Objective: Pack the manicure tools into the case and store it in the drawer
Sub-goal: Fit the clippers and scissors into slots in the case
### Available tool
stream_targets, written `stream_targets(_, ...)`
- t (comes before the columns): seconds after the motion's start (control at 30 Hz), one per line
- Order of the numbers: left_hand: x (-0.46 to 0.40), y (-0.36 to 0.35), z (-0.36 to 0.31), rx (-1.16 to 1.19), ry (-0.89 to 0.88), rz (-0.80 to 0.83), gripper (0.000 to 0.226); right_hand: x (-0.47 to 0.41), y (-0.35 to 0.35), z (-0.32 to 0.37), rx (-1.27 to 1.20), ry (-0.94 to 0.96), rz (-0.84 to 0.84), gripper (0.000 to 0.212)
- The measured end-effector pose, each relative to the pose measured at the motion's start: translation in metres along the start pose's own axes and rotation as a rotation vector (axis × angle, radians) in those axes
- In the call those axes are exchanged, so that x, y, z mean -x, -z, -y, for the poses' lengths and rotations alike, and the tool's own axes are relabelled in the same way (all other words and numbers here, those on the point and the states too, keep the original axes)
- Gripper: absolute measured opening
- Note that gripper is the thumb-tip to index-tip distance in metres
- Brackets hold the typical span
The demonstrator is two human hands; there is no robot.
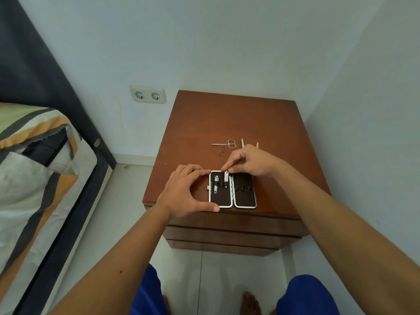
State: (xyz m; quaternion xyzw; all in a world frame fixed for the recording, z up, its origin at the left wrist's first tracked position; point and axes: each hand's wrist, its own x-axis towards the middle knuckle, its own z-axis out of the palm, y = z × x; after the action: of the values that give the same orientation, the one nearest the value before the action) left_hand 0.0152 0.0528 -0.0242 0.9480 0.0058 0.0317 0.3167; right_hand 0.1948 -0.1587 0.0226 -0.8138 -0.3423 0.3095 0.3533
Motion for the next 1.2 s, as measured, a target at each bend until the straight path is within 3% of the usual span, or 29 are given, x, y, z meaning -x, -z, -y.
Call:
stream_targets(0.17, -0.001, -0.001, 0.001, -0.008, -0.011, -0.005, 0.109, 0.002, -0.005, -0.002, 0.086, 0.036, -0.023, 0.02)
stream_targets(0.47, 0.0, -0.001, 0.0, -0.01, -0.009, -0.004, 0.109, 0.021, -0.029, -0.016, 0.075, 0.098, -0.272, 0.013)
stream_targets(0.97, -0.001, -0.001, 0.001, -0.014, -0.013, -0.013, 0.111, 0.025, -0.029, -0.017, 0.089, 0.088, -0.245, 0.01)
stream_targets(1.2, 0.0, -0.001, 0.001, -0.008, -0.017, -0.015, 0.111, 0.018, -0.019, -0.02, -0.035, 0.048, -0.322, 0.012)
